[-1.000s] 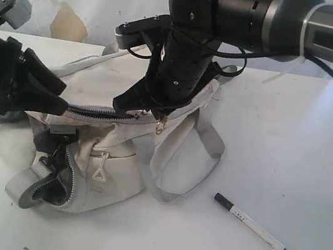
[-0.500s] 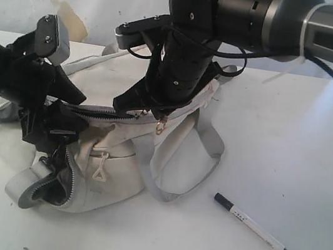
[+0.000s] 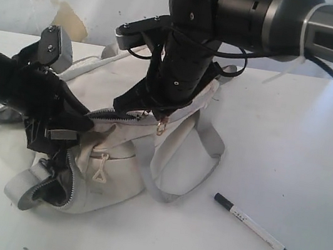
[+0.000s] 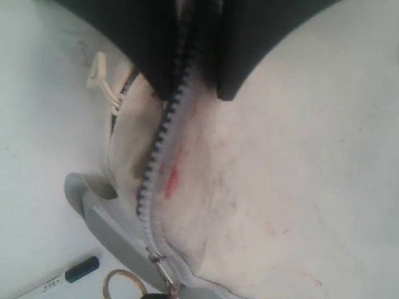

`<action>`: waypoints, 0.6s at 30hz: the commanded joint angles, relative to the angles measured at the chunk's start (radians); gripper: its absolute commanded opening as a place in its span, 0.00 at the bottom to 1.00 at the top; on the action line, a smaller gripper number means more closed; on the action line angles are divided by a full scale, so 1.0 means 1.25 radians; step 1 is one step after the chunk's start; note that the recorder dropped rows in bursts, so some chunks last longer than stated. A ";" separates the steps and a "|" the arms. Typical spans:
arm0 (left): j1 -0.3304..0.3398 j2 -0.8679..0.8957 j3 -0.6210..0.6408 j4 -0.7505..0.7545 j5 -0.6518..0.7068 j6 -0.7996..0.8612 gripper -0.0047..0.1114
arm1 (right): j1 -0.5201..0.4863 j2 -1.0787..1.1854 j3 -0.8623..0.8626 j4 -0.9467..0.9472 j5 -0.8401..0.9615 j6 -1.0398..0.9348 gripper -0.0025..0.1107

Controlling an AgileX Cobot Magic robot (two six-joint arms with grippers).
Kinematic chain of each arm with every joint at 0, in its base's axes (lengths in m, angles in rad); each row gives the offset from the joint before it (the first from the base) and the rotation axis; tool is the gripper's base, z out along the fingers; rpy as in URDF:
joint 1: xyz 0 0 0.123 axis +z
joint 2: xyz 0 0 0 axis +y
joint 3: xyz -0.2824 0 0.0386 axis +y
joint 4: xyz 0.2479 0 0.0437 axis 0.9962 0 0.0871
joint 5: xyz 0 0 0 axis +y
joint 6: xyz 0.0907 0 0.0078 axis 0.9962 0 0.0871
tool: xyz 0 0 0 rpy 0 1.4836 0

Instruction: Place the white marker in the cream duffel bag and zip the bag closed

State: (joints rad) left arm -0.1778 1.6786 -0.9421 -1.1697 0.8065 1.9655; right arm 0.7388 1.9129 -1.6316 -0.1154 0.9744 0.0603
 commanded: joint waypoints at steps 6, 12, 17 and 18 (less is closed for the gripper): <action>-0.002 -0.021 0.003 -0.011 0.038 -0.047 0.04 | -0.079 -0.001 0.003 -0.034 0.051 0.018 0.02; -0.002 -0.021 0.003 -0.011 -0.014 -0.093 0.04 | -0.154 0.005 0.016 -0.036 -0.017 0.017 0.02; -0.002 -0.021 0.003 -0.007 -0.021 -0.108 0.04 | -0.198 0.038 0.016 -0.052 -0.094 0.017 0.02; -0.002 -0.021 0.003 -0.004 -0.021 -0.108 0.04 | -0.208 0.047 0.016 -0.055 -0.118 0.018 0.02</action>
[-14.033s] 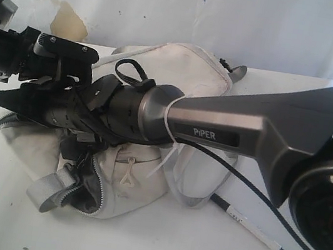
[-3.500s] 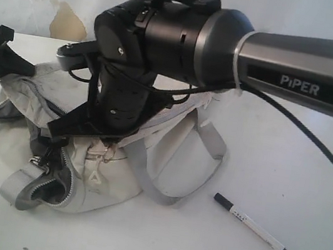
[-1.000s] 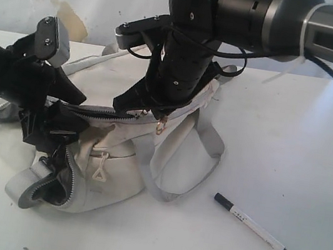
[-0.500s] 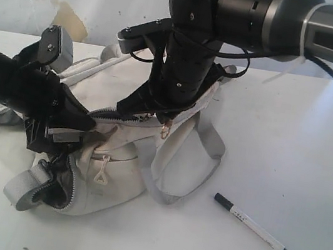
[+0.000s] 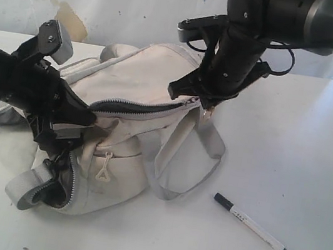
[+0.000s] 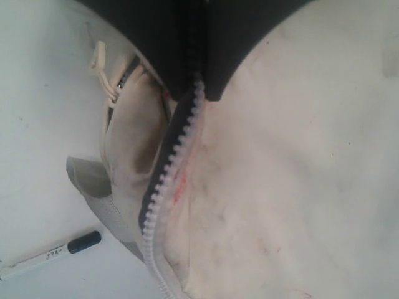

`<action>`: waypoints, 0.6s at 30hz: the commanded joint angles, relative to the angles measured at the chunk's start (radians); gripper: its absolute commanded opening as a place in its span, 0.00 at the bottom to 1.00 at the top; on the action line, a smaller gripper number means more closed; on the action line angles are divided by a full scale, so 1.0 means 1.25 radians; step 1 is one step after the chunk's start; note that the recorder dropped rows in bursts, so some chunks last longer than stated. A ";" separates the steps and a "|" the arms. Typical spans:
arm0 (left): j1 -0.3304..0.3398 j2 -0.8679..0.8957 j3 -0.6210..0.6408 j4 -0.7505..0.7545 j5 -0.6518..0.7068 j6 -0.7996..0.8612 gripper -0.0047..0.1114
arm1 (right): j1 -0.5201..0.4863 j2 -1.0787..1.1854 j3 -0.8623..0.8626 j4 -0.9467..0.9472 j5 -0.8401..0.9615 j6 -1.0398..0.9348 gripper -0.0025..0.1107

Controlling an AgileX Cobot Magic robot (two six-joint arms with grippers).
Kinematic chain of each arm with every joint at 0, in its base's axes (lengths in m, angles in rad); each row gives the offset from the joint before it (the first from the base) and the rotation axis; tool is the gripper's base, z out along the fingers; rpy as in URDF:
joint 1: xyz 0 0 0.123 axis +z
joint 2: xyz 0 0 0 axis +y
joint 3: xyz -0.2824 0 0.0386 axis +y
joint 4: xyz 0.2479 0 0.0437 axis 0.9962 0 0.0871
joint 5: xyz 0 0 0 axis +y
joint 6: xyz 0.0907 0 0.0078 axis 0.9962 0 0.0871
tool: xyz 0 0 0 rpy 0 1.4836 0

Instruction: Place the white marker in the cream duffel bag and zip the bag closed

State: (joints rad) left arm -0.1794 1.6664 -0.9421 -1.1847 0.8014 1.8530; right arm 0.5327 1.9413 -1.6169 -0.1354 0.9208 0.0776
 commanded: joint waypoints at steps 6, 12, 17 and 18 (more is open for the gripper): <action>-0.001 -0.011 0.003 0.022 0.007 -0.018 0.04 | -0.118 0.102 0.004 -0.068 -0.250 0.006 0.02; -0.001 -0.011 0.003 0.034 0.007 -0.018 0.04 | -0.181 0.180 0.004 -0.068 -0.430 0.049 0.02; -0.001 -0.011 0.003 0.034 0.001 -0.018 0.04 | -0.192 0.242 0.002 -0.066 -0.546 0.051 0.02; -0.001 -0.011 0.003 0.034 0.001 -0.018 0.04 | -0.192 0.247 0.002 -0.066 -0.546 0.051 0.02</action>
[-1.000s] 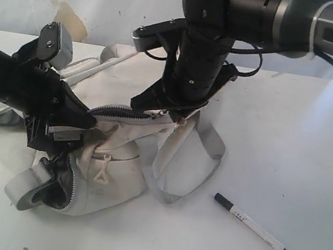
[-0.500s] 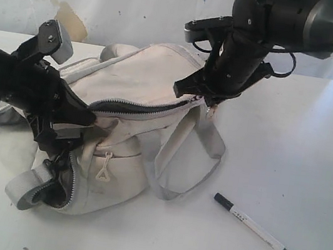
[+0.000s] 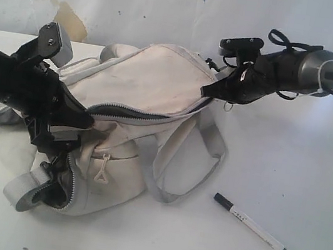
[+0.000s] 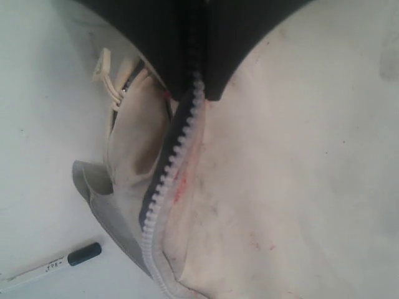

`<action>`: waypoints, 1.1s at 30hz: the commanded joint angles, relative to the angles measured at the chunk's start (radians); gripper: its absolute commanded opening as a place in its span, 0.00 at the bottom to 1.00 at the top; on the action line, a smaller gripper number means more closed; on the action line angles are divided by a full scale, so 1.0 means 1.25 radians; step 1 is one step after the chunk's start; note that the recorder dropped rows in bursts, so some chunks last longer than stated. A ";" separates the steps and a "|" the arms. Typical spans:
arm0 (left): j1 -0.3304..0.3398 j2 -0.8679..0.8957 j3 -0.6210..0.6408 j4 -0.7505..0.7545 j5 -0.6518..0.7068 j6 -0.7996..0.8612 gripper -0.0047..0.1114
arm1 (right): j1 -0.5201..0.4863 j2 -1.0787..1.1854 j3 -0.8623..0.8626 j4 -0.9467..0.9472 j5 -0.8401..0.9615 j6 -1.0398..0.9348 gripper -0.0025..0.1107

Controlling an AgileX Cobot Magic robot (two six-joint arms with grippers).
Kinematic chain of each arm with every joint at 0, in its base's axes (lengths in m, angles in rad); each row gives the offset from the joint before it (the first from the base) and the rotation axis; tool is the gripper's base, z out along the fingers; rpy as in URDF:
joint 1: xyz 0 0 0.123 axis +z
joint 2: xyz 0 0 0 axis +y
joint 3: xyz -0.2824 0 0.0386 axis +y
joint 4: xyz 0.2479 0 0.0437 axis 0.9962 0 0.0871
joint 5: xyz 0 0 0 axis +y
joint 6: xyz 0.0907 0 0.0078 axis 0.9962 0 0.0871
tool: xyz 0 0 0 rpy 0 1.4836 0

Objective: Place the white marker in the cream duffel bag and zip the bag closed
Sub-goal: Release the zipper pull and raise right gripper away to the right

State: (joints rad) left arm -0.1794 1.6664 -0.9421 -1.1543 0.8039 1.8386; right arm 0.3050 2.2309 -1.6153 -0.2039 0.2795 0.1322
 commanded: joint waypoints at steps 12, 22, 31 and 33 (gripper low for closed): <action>-0.001 -0.011 0.003 0.003 -0.012 -0.006 0.04 | 0.002 -0.104 -0.001 0.149 0.259 -0.049 0.41; -0.001 -0.011 0.003 0.003 -0.018 -0.006 0.04 | 0.002 -0.187 0.000 0.172 0.599 -0.124 0.20; -0.001 -0.011 0.003 0.003 -0.044 -0.005 0.04 | 0.002 -0.262 0.134 0.208 0.618 -0.124 0.17; -0.001 -0.011 0.003 0.005 -0.048 -0.005 0.04 | 0.002 -0.289 0.184 0.208 0.590 -0.129 0.17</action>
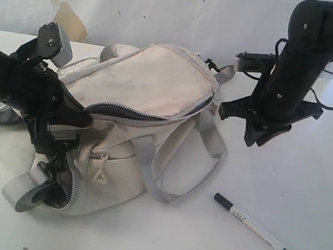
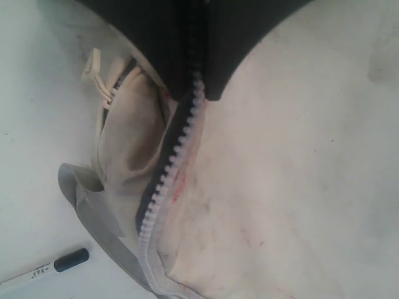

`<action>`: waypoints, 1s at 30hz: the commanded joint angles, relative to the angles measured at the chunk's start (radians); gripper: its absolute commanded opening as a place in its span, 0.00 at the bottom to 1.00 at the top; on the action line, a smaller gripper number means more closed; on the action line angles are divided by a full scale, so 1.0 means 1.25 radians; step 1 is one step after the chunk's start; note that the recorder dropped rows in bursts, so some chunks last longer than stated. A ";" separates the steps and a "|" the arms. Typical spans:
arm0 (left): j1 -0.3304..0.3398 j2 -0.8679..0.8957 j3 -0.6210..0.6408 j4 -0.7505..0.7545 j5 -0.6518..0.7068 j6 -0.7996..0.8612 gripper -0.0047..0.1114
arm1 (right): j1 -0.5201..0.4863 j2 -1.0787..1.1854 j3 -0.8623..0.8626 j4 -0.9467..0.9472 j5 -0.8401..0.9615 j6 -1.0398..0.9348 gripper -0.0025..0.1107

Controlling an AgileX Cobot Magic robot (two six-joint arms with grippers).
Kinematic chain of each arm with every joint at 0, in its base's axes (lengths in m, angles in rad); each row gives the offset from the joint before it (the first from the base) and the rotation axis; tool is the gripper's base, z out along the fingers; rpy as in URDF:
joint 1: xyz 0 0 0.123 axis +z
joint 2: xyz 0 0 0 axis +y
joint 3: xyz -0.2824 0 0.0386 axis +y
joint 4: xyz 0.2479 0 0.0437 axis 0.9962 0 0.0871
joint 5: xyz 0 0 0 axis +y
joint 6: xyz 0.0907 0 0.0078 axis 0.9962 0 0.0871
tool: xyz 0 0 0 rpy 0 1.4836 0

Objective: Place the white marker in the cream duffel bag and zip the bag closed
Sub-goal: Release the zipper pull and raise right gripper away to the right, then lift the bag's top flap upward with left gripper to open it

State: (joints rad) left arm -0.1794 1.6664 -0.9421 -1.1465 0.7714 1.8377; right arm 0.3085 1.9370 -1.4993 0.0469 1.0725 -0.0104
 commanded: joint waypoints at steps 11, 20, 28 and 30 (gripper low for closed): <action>-0.001 -0.011 0.003 0.003 -0.014 -0.004 0.04 | -0.001 -0.190 0.215 0.005 -0.088 -0.038 0.17; -0.001 -0.011 0.003 0.003 -0.031 -0.004 0.22 | -0.001 -0.209 0.215 0.005 -0.088 -0.045 0.17; -0.002 -0.011 0.003 0.000 0.029 -0.004 0.56 | -0.001 -0.209 0.215 0.005 -0.110 -0.054 0.17; -0.002 -0.011 0.003 -0.003 0.046 -0.004 0.55 | -0.001 -0.209 0.215 0.005 -0.110 -0.054 0.17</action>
State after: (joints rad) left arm -0.1794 1.6664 -0.9421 -1.1384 0.7889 1.8377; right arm 0.3085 1.6845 -1.2355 0.0551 0.9434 -0.0654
